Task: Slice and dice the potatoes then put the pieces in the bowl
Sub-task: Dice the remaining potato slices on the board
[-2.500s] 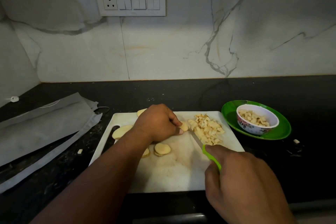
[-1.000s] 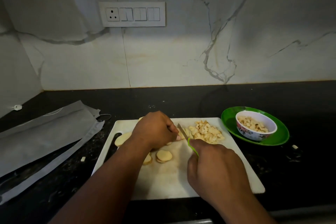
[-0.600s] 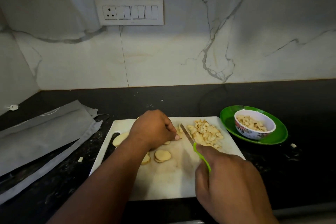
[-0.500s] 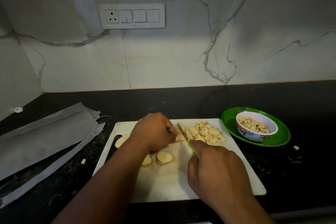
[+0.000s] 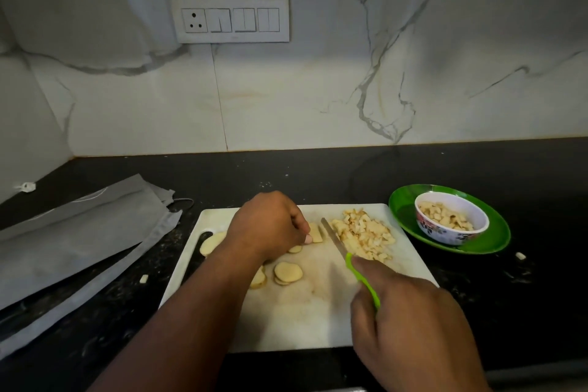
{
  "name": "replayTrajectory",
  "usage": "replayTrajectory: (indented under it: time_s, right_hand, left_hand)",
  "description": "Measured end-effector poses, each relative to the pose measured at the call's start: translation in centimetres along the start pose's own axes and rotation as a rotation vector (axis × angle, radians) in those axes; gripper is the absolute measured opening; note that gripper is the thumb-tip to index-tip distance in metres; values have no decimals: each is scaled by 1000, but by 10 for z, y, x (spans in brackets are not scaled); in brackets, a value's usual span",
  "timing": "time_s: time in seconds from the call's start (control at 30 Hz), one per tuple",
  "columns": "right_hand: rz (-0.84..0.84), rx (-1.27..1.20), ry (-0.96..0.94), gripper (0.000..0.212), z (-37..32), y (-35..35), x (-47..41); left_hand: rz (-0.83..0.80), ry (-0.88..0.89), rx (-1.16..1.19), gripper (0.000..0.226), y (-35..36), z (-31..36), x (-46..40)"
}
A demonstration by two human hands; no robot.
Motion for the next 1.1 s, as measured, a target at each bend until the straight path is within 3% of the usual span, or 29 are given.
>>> replayTrajectory:
  time_s: [0.1,0.23,0.43,0.53,0.7,1.1]
  right_hand:
    - [-4,93,-74,45,-12,12,-15]
    - [22,-25,-131,49,-19,22,-18]
    - [-36,87,-130,47,-10,25,1]
    - [-77,-46,-77,51,-6,12,9]
    - [-90,3,-71,50,-14,-7,3]
    - [-117,-9,-124,50,-15,30,-14]
  left_hand:
    - [-16,-8,8,6,0,-1,0]
    - [-21,-1,7,7,1,0,-1]
    - [-15,-4,8,7,2,-1,-4]
    - [-24,-4,11,5,2,-2,-4]
    - [-48,30,9,8,-1,-4,-3]
    - [-37,5,43,10,1,-6,-6]
Point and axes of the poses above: each hand's wrist, its own x-axis away from the middle knuckle, its own y-axis out of the palm, z = x × y, the point moved 6 cm from there along -x, towards the middle knuckle, and after that the axes turned 3 degrees about -y, right-handed, at the moved point
